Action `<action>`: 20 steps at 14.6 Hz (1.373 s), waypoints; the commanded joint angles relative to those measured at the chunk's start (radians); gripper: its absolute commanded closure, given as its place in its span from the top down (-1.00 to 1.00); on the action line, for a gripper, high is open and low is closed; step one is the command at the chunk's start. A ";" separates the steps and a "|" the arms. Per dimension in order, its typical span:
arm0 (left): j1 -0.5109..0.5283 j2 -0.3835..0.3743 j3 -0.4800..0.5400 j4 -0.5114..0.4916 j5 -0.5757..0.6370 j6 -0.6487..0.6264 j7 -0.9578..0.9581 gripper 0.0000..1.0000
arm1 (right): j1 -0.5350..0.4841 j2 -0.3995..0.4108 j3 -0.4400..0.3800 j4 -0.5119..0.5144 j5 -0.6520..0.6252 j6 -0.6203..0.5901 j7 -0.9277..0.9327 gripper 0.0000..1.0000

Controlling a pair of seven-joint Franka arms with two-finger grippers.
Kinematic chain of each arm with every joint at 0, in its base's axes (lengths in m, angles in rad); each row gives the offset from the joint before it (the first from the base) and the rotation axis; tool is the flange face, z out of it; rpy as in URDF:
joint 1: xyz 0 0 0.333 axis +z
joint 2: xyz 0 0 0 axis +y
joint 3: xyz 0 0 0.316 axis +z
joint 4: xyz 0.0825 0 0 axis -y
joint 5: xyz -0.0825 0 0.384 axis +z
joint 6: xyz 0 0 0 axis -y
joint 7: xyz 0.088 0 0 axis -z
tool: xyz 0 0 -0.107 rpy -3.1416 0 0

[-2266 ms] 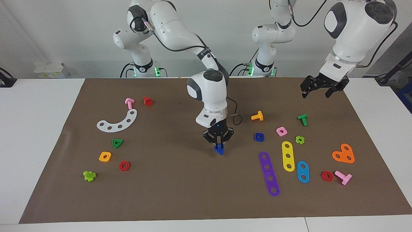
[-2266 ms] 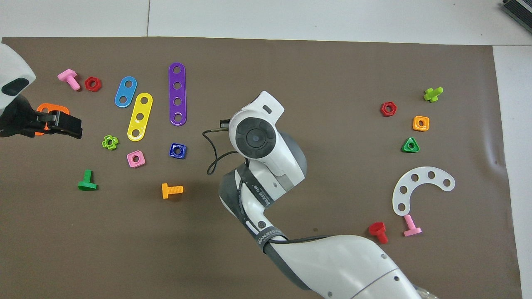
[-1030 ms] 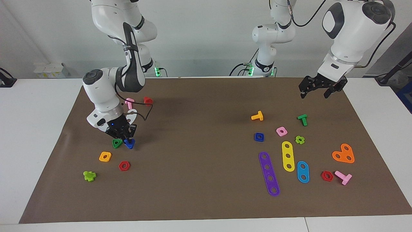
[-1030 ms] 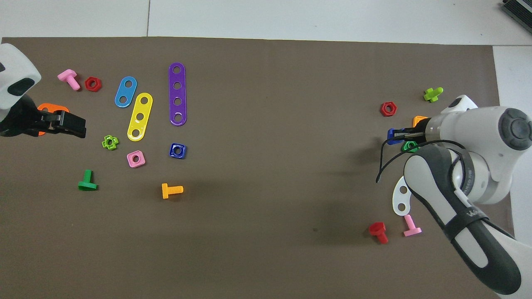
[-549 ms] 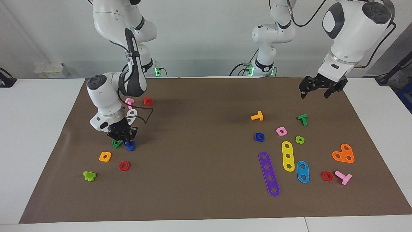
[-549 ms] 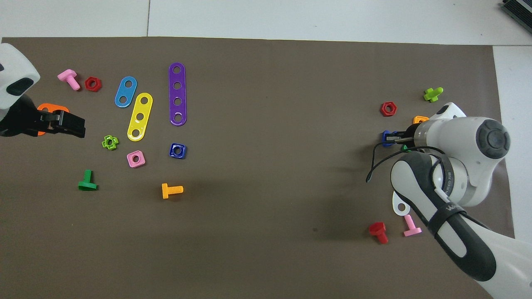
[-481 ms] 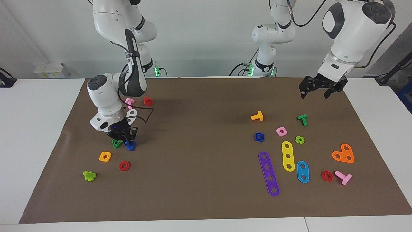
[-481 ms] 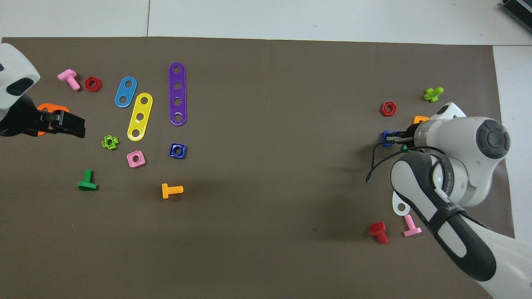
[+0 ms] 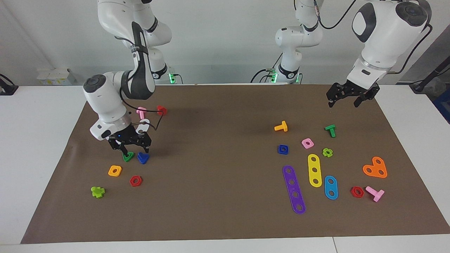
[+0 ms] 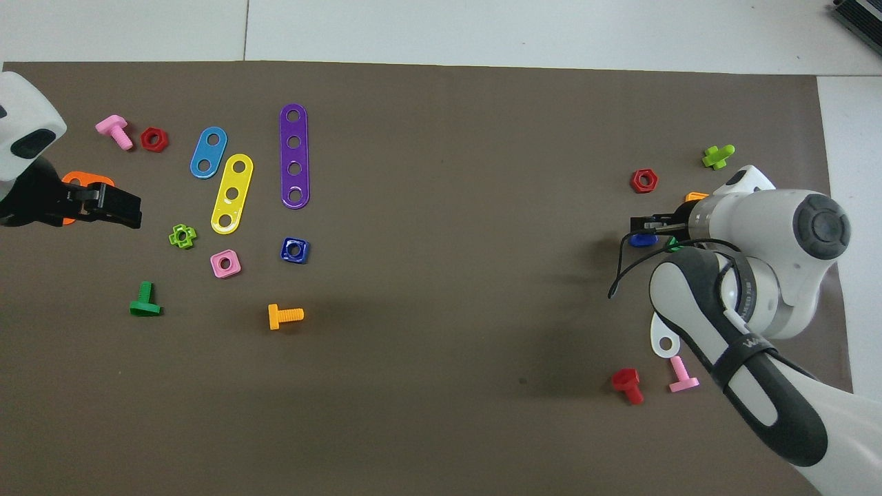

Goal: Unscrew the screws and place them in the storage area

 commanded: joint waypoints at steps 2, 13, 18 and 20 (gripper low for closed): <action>-0.017 -0.023 0.009 -0.029 0.025 0.014 -0.015 1.00 | -0.014 -0.092 -0.035 0.166 -0.101 -0.324 0.069 1.00; -0.017 -0.018 0.009 -0.012 0.025 0.002 -0.007 1.00 | -0.025 -0.164 -0.026 0.362 -0.197 -0.700 0.076 1.00; -0.015 -0.012 0.009 0.028 0.012 -0.033 -0.006 1.00 | -0.018 -0.158 -0.024 0.376 -0.180 -0.729 0.111 1.00; -0.015 -0.012 0.009 0.036 0.012 -0.040 -0.006 1.00 | -0.070 -0.164 0.047 0.376 -0.180 -0.752 0.166 1.00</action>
